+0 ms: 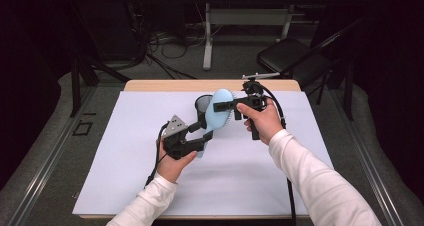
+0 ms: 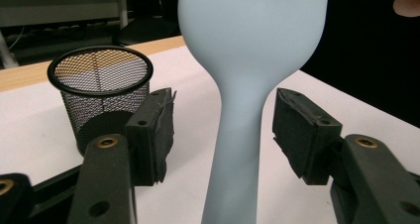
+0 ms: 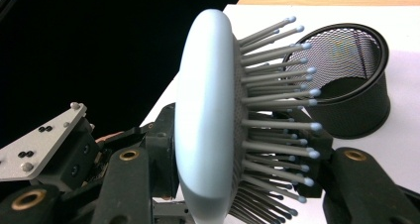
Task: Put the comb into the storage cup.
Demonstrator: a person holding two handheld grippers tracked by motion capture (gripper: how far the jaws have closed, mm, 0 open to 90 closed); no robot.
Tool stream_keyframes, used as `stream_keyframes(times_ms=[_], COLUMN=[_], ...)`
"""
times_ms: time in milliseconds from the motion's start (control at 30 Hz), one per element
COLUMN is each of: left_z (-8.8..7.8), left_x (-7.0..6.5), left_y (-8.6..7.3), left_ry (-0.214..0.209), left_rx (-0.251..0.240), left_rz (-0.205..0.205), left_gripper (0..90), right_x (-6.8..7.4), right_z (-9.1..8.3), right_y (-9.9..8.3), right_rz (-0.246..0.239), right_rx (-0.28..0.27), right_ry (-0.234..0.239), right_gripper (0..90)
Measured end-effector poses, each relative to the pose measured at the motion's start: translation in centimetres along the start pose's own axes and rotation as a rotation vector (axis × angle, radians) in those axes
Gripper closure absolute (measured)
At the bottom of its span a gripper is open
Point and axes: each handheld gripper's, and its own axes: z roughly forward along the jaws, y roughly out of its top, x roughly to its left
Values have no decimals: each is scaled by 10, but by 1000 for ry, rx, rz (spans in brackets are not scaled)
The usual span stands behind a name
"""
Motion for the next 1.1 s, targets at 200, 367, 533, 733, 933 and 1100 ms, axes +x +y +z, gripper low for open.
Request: stream_keyframes(times_ms=[200, 367, 533, 733, 933, 1100], left_z=[0, 1, 1, 1, 1, 1], left_x=[3, 5, 8, 12, 15, 16], left_y=[0, 0, 0, 1, 1, 1], left_ry=[25, 30, 33, 41, 46, 43], left_rx=[1, 8, 18, 0, -11, -7], left_rz=[-13, -30, -48, -13, 0, -8], left_gripper=[373, 353, 352, 352, 353, 357], right_x=[-3, -5, -8, -10, -14, -17], right_z=[-4, -7, -10, -15, -24, -31], right_y=[1, 2, 2, 3, 4, 5], right_rz=[4, 6, 6, 8, 7, 13], right_rx=[-8, -13, -15, -21, -29, -40], right_ry=[-11, -19, -26, -35, -55, -68], right_gripper=[481, 481, 481, 480, 480, 480])
